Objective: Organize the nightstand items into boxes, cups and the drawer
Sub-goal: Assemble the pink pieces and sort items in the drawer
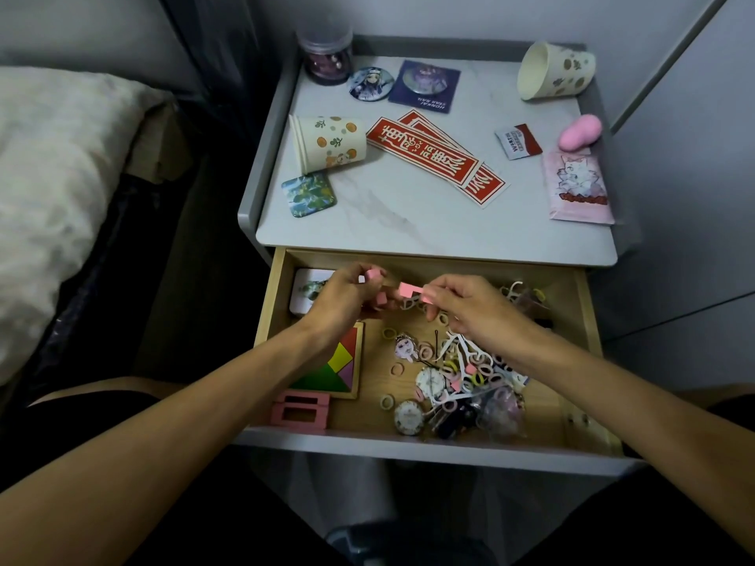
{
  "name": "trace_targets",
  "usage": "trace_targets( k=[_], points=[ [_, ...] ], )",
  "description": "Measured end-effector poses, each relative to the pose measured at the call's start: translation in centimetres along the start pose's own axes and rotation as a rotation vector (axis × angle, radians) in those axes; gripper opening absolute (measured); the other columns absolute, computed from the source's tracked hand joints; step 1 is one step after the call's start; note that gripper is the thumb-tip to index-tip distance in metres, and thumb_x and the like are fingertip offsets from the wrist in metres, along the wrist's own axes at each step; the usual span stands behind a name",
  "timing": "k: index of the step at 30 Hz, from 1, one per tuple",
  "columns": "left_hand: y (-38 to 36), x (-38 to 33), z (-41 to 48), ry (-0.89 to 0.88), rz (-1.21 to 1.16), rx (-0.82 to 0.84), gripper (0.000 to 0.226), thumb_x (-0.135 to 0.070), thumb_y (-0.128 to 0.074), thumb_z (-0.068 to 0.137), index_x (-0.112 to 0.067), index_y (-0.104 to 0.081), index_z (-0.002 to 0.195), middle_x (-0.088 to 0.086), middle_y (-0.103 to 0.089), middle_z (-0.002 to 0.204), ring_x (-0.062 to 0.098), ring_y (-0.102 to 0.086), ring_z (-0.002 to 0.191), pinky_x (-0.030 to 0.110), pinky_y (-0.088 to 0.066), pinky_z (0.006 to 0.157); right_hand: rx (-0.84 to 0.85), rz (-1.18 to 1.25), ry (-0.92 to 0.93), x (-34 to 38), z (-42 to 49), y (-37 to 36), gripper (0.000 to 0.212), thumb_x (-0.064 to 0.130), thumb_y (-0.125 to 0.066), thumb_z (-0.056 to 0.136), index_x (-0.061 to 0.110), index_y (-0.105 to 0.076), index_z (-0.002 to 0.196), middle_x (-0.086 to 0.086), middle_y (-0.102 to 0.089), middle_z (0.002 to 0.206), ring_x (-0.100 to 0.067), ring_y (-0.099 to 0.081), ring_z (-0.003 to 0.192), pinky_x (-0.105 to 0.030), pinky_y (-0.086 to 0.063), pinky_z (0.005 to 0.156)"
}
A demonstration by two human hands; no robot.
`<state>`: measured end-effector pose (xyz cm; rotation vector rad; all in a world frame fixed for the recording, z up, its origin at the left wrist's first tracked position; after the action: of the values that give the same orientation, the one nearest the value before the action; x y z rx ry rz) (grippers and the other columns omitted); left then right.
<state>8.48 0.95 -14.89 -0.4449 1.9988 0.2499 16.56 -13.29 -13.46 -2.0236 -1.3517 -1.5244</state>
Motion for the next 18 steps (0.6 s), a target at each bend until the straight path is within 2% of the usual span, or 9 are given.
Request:
trace_targets(
  k=[3,7,9,11,14,18],
  points=[
    [0.2,-0.1,0.2,-0.003,0.018,-0.012,0.018,-0.012,-0.041,0.106,-0.010,-0.060,0.108,-0.004,-0.073,0.074,0.015,-0.061,0.078,0.035,-0.043,0.077,0.017,0.058,-0.027,0.0,-0.1,-0.1,0.019,0.029,-0.050,0.102,0.018,-0.066,0.102,0.001,-0.067,0.086,0.002,-0.040,0.049,-0.014,-0.034,0.050],
    [0.5,-0.8,-0.1,-0.022,0.067,-0.033,0.020,-0.012,-0.039,0.107,-0.005,-0.057,0.113,0.000,-0.073,0.083,-0.004,-0.055,0.058,0.011,-0.040,0.051,0.013,0.152,-0.084,-0.4,-0.3,-0.1,0.026,0.032,-0.049,0.102,0.013,-0.067,0.106,0.000,-0.066,0.088,0.001,-0.039,0.048,-0.010,-0.030,0.043],
    [0.6,-0.8,-0.1,-0.019,0.061,-0.030,0.020,-0.011,-0.038,0.107,-0.005,-0.057,0.113,0.002,-0.071,0.084,0.000,-0.055,0.060,0.011,-0.038,0.047,0.006,0.179,-0.103,-0.6,-0.3,0.0,0.028,0.034,-0.051,0.102,0.012,-0.068,0.105,-0.001,-0.065,0.086,0.000,-0.039,0.047,-0.010,-0.028,0.042],
    [0.4,-0.6,0.0,-0.013,0.025,0.006,0.020,-0.009,-0.039,0.107,-0.005,-0.058,0.110,0.002,-0.070,0.081,0.010,-0.053,0.065,0.015,-0.037,0.049,0.008,0.228,-0.118,-0.8,-0.3,-0.1,0.029,0.036,-0.053,0.100,0.011,-0.069,0.103,-0.002,-0.065,0.084,-0.003,-0.037,0.047,-0.012,-0.026,0.042],
    [-0.1,-0.4,0.1,-0.005,0.021,0.067,0.018,-0.004,-0.044,0.104,-0.005,-0.062,0.108,0.003,-0.071,0.083,0.013,-0.054,0.068,0.023,-0.041,0.060,0.006,0.283,-0.137,-1.0,-0.2,-0.1,0.028,0.035,-0.056,0.099,0.012,-0.070,0.103,-0.005,-0.068,0.084,-0.007,-0.032,0.047,-0.015,-0.021,0.041],
    [-0.8,-0.1,0.1,0.016,-0.012,0.142,0.020,0.003,-0.050,0.099,0.006,-0.065,0.111,0.010,-0.071,0.091,0.009,-0.062,0.071,0.016,-0.053,0.068,-0.067,0.235,-0.074,-0.6,-0.4,0.1,0.023,0.031,-0.057,0.099,0.014,-0.071,0.100,0.000,-0.070,0.080,-0.003,-0.040,0.047,-0.013,-0.027,0.044]
  ],
)
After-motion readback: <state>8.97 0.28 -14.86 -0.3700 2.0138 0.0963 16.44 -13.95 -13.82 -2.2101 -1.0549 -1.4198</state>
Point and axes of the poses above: each hand's wrist, its own z-axis towards the middle knuckle, its own y-axis out of the back of the hand, x = y × z, the point moved 8 cm from there along z, towards the middle knuckle
